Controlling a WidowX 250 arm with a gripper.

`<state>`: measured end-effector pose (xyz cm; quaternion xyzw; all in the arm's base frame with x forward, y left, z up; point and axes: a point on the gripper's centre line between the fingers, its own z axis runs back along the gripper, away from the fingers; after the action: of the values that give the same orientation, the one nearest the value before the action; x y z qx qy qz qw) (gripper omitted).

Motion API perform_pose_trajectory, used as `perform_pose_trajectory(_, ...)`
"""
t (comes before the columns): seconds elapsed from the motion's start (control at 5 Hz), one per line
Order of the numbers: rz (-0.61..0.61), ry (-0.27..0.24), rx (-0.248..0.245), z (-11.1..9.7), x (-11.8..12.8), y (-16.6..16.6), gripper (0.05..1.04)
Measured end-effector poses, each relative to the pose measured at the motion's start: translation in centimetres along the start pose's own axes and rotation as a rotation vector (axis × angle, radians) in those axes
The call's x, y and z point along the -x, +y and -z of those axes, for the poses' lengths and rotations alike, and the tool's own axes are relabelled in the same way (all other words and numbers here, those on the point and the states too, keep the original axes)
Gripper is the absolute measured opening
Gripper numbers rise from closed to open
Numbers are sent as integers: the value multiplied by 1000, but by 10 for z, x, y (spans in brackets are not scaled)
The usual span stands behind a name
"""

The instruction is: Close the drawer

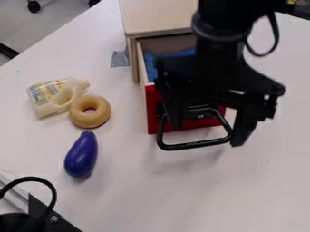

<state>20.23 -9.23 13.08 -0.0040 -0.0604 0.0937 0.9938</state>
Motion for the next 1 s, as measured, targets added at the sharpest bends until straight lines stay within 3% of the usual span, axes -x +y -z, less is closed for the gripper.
perform_pose_trajectory(0.6, -14, -22, -69, 42, -7, -3, 999)
perform_pose_trajectory(1.0, -50, -62, -97, 60, -18, 1, 999)
